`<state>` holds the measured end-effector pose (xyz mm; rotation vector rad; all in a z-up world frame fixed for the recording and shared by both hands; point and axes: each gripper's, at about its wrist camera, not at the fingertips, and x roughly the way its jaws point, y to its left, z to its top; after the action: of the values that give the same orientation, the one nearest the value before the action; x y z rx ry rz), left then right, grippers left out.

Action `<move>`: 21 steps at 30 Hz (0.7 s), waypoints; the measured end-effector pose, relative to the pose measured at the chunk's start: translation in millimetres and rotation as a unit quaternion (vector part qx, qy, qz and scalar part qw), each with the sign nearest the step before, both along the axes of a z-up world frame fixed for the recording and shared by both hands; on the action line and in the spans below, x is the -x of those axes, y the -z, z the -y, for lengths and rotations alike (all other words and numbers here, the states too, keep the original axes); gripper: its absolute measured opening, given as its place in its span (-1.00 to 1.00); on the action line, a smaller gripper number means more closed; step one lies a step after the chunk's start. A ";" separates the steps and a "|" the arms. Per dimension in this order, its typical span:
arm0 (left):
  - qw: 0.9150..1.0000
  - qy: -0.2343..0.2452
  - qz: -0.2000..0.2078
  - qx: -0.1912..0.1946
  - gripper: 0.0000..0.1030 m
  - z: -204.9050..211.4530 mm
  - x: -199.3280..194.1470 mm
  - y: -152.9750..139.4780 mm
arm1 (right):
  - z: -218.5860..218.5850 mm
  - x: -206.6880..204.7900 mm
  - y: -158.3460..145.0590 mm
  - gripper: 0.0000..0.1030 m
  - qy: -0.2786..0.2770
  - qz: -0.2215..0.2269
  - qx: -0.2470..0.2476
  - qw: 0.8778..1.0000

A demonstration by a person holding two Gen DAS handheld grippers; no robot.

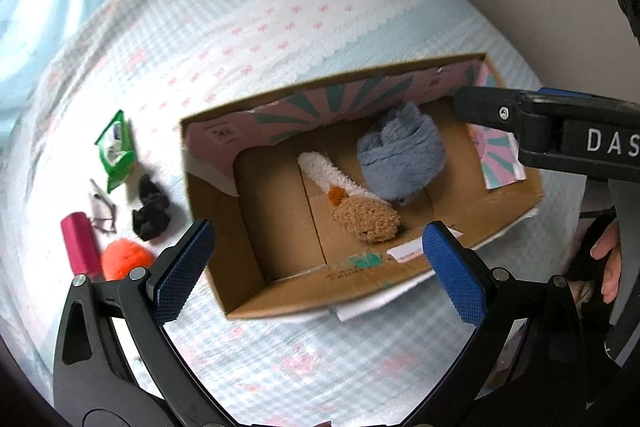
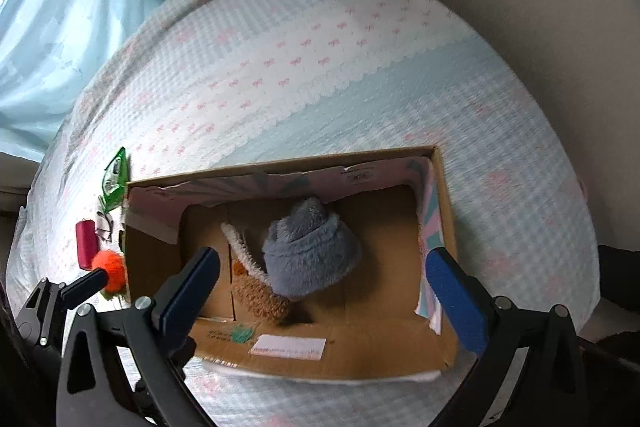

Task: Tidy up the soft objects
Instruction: 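Release both items in the box and lift both tools away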

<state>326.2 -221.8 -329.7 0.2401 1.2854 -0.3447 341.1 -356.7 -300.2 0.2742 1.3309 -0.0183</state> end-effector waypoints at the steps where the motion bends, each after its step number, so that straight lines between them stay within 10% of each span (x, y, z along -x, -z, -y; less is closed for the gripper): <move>1: 1.000 -0.001 0.004 0.001 0.99 -0.8 1.8 -5.1 | -0.3 2.7 -6.0 0.99 -0.001 0.003 0.001 1.000; 21: 0.983 -0.090 0.156 0.042 0.99 -66.4 96.8 -164.3 | -31.4 87.4 -177.6 0.99 -0.026 0.140 0.042 0.989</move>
<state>229.4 -155.4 -165.5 0.1007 0.9716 -0.1967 253.8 -325.3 -122.7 0.1641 1.0552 0.0081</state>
